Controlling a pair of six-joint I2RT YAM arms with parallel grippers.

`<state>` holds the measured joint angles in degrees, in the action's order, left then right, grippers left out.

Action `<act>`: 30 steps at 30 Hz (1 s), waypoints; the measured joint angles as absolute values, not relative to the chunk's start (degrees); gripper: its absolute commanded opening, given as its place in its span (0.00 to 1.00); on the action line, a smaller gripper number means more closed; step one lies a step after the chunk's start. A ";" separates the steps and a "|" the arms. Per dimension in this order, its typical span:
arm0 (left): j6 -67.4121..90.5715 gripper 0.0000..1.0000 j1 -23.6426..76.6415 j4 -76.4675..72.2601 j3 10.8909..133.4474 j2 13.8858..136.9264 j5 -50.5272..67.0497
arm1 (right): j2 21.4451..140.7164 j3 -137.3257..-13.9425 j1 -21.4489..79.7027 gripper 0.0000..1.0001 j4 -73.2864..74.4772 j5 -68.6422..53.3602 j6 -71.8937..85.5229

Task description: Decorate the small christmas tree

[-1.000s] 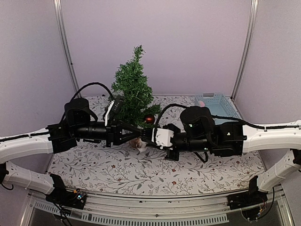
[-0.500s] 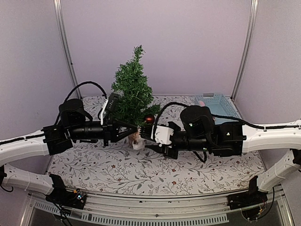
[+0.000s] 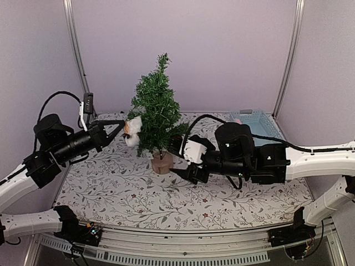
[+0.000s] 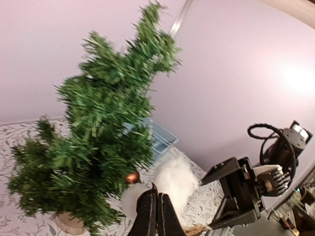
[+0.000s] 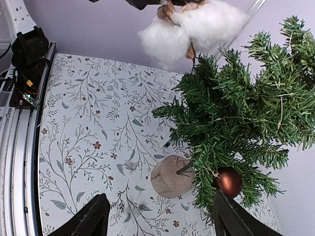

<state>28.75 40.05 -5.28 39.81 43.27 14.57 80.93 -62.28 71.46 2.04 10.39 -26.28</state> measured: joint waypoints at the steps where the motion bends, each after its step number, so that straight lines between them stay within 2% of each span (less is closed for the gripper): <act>1: 29.39 0.00 38.35 -4.86 39.81 42.11 13.34 | 80.84 -62.26 71.02 0.76 1.67 10.28 -25.65; 7: 34.09 0.00 31.97 -2.72 39.81 39.59 5.91 | 78.41 -62.26 66.94 0.76 -0.49 9.52 -21.52; 15: 46.13 0.00 30.30 -4.03 36.77 37.47 -3.57 | 76.93 -62.26 61.60 0.76 -3.09 7.77 -15.31; 22: 55.48 0.00 30.28 -6.85 34.57 39.46 -4.64 | 76.90 -62.24 60.90 0.75 -3.68 6.83 -13.43; 30: 56.51 0.00 30.89 -8.54 36.18 43.18 -3.70 | 76.90 -62.24 60.14 0.75 -4.16 5.93 -12.34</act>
<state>56.51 30.89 -8.54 36.18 43.18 -3.70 76.90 -62.24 60.14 -4.16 5.93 -12.34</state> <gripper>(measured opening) 0.006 0.754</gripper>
